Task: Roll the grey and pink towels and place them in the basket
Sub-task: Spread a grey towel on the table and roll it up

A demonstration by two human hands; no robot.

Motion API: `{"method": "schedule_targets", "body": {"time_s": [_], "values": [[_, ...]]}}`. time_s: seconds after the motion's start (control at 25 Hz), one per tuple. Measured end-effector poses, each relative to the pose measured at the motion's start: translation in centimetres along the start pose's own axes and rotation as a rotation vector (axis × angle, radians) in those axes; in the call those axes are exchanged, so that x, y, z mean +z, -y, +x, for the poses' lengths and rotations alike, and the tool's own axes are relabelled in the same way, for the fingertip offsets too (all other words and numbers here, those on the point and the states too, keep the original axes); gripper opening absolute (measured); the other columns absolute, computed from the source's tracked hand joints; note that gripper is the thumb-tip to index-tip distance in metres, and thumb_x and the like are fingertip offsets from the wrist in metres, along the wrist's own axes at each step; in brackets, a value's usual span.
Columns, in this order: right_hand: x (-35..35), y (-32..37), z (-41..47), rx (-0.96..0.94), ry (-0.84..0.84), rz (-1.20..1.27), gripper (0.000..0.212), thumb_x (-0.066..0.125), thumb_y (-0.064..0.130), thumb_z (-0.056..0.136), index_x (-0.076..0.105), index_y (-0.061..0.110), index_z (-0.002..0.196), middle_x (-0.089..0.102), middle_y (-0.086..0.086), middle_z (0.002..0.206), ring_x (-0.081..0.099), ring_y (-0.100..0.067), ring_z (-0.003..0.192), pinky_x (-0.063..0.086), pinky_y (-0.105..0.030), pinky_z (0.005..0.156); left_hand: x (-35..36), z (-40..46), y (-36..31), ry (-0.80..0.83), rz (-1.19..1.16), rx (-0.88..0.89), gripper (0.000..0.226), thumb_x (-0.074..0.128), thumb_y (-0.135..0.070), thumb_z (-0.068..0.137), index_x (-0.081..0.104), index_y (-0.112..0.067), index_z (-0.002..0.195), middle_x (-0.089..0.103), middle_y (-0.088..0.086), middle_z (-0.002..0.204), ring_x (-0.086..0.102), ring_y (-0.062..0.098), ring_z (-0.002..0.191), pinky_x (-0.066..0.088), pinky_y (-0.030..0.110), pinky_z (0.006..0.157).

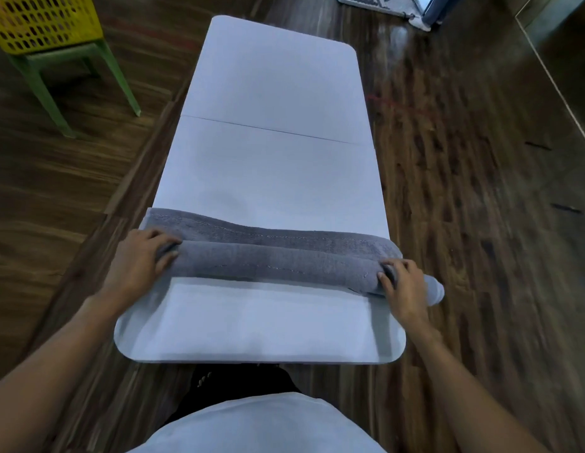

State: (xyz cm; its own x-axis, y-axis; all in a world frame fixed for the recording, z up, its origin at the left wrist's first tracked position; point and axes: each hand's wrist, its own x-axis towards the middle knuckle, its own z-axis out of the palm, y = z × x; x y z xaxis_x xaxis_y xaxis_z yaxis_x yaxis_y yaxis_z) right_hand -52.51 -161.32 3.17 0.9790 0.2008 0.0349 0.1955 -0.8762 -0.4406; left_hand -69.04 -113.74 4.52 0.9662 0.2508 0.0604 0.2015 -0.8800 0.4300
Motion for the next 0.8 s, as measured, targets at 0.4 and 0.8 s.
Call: {"method": "schedule_targets", "body": {"time_s": [0.4, 0.8], "values": [[1.8, -0.9, 0.5, -0.132, 0.121, -0.145, 0.052, 0.064, 0.035, 0.092, 0.049, 0.014, 0.137, 0.054, -0.009, 0.136, 0.049, -0.032, 0.126, 0.04, -0.053, 0.106, 2.7, 0.6, -0.3, 0.06, 0.195, 0.044, 0.052, 0.073, -0.02, 0.081, 0.056, -0.007, 0.128, 0.061, 0.018, 0.122, 0.054, 0.038, 0.109, 0.041, 0.051, 0.094], [-2.3, -1.4, 1.8, -0.063, 0.426, 0.053, 0.049, 0.058, 0.054, 0.088, 0.054, 0.028, 0.129, 0.056, 0.004, 0.128, 0.053, -0.015, 0.114, 0.048, -0.041, 0.1, 0.0, 1.5, 1.3, 0.385, -0.135, 0.012, 0.039, 0.067, -0.017, 0.088, 0.061, -0.018, 0.126, 0.063, 0.003, 0.126, 0.058, 0.021, 0.113, 0.045, 0.035, 0.095]]}}
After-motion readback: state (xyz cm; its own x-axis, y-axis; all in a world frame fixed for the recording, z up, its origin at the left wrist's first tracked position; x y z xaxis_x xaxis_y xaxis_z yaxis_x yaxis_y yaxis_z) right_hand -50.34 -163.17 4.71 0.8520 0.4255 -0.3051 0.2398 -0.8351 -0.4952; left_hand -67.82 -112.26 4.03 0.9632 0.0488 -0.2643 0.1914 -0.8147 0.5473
